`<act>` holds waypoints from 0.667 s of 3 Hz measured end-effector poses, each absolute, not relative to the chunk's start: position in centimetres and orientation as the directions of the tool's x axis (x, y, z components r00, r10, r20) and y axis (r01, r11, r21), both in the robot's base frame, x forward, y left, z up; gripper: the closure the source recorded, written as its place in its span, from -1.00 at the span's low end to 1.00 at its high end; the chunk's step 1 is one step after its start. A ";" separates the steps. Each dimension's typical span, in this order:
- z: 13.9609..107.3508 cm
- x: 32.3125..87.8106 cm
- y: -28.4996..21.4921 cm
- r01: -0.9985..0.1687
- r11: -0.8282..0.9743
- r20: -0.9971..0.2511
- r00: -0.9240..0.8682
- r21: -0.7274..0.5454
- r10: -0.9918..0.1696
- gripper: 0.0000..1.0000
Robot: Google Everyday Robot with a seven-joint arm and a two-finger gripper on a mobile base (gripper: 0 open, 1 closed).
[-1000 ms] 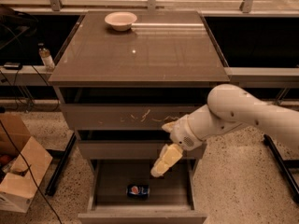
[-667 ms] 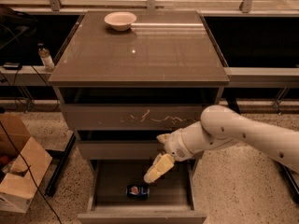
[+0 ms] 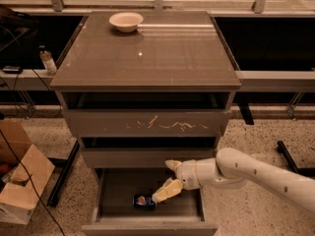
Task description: Pick pepsi can from bottom drawer and place on counter
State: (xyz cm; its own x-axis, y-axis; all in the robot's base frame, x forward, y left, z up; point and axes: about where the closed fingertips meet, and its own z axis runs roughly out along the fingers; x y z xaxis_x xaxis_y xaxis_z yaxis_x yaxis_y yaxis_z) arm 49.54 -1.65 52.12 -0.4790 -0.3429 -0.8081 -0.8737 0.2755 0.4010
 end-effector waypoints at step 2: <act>47.3 49.6 -0.7 -0.845 0.293 -0.773 -0.531 0.448 -0.347 -1.00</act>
Offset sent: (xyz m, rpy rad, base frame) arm 0.0191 0.0142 -0.0956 -0.0863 0.0959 -0.0537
